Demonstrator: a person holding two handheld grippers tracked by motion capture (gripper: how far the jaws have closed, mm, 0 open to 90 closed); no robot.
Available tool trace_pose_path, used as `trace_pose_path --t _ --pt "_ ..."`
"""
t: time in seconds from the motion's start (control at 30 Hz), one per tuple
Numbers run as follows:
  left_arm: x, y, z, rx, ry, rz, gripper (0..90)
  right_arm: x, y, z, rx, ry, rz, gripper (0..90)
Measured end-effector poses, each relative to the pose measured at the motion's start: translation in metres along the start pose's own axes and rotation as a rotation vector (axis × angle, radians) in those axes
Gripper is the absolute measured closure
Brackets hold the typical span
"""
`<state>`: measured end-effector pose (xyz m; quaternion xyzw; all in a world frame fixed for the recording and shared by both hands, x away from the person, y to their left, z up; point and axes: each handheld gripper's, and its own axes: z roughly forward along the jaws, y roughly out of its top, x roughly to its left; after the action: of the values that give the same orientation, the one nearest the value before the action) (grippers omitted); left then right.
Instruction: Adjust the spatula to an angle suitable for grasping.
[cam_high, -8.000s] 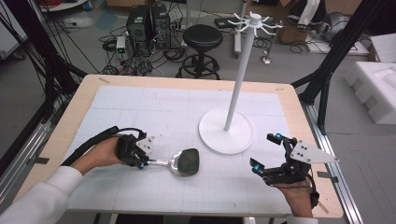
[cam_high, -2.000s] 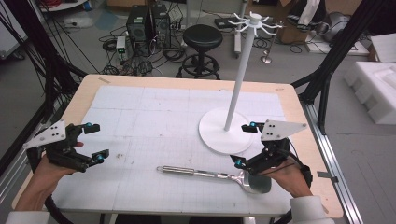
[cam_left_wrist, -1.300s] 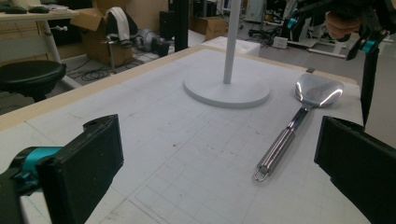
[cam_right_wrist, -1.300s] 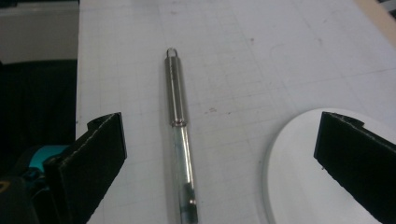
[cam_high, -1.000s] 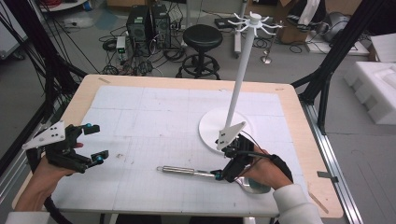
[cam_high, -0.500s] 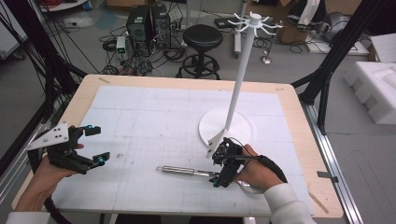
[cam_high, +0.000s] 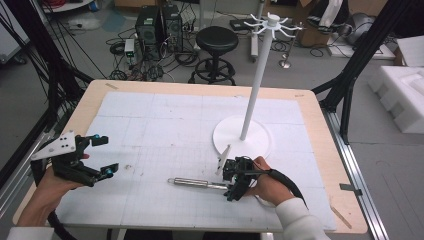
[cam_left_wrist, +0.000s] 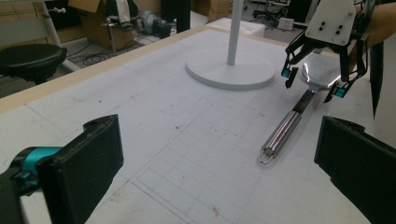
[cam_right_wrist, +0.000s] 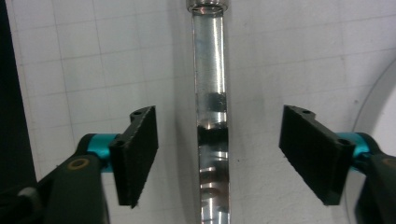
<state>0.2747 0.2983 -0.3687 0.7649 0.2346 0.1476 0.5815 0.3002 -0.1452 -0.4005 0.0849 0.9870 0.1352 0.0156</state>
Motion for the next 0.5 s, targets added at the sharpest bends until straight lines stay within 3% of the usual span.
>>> trace_pose_path --t 0.03,0.07,0.17,0.27,0.33,0.5 --pt "0.0000 0.0002 0.0000 -0.004 -0.003 -0.004 1.7 0.0006 0.0005 -0.0003 0.016 -0.001 0.005 35.6" --pt "-0.0001 0.0006 0.0000 -0.013 -0.009 -0.009 1.7 -0.0015 0.0010 0.0013 0.003 0.004 -0.019 40.5" --pt "-0.0002 0.0012 -0.0003 -0.019 -0.006 -0.009 1.7 -0.0010 0.0021 0.0007 0.024 0.012 0.000 49.7" --pt "-0.0002 0.0011 0.0000 -0.018 -0.005 -0.011 1.7 -0.0044 0.0040 0.0025 0.006 0.028 -0.029 53.4" --pt "-0.0003 0.0012 0.0000 -0.019 -0.007 -0.009 1.7 -0.0030 0.0052 0.0022 0.032 0.036 -0.003 55.0" --pt "-0.0001 0.0009 0.0002 -0.013 -0.008 -0.007 1.7 -0.0037 0.0083 0.0072 0.052 0.050 0.002 58.7"
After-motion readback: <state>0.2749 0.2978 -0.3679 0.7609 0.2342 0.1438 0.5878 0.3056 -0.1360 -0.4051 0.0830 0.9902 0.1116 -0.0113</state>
